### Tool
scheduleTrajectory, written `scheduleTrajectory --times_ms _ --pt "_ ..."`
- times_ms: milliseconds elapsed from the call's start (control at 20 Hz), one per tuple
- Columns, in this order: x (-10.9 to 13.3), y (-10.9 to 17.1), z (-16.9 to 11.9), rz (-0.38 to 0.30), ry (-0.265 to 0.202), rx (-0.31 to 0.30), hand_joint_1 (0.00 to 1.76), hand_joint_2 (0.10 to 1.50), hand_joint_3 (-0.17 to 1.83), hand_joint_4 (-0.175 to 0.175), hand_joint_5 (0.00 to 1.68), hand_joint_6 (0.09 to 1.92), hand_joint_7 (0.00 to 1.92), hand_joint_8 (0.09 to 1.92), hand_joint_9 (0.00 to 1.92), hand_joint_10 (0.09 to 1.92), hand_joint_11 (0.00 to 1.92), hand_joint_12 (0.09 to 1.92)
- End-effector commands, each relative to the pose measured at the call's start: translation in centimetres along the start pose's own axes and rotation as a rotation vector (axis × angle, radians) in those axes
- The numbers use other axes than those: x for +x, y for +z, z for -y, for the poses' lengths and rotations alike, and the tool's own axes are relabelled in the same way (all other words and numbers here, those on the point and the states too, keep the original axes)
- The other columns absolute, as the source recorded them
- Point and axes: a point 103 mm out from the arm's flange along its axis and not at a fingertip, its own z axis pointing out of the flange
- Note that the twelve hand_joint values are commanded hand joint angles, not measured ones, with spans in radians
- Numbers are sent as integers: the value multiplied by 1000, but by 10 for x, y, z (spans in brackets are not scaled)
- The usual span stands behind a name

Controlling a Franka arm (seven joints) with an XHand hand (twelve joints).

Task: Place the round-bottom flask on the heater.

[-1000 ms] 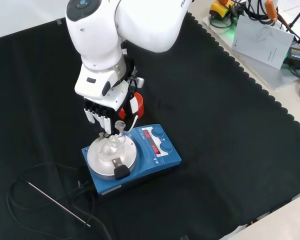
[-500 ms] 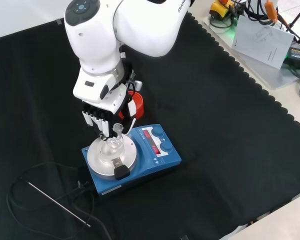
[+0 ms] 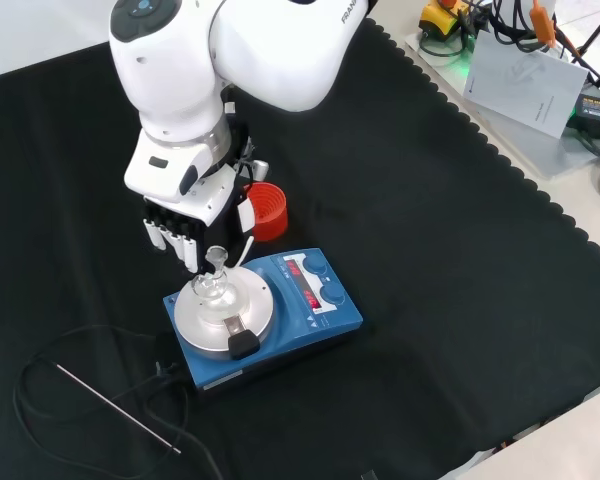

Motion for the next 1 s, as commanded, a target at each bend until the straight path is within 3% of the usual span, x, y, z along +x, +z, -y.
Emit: scheduleTrajectory --times_ms 50,500,1000 --pt "-5 6 2 -1 1 14 1340 409 1079 -175 1247 748 1450 776 1688 550 1438 939" --pt "-10 11 14 -10 8 32 1340 410 1078 -175 1246 748 1450 776 1687 551 1438 941" --pt "2 20 15 -9 1 42 1340 410 1078 -175 1246 748 1450 776 1686 551 1438 942"
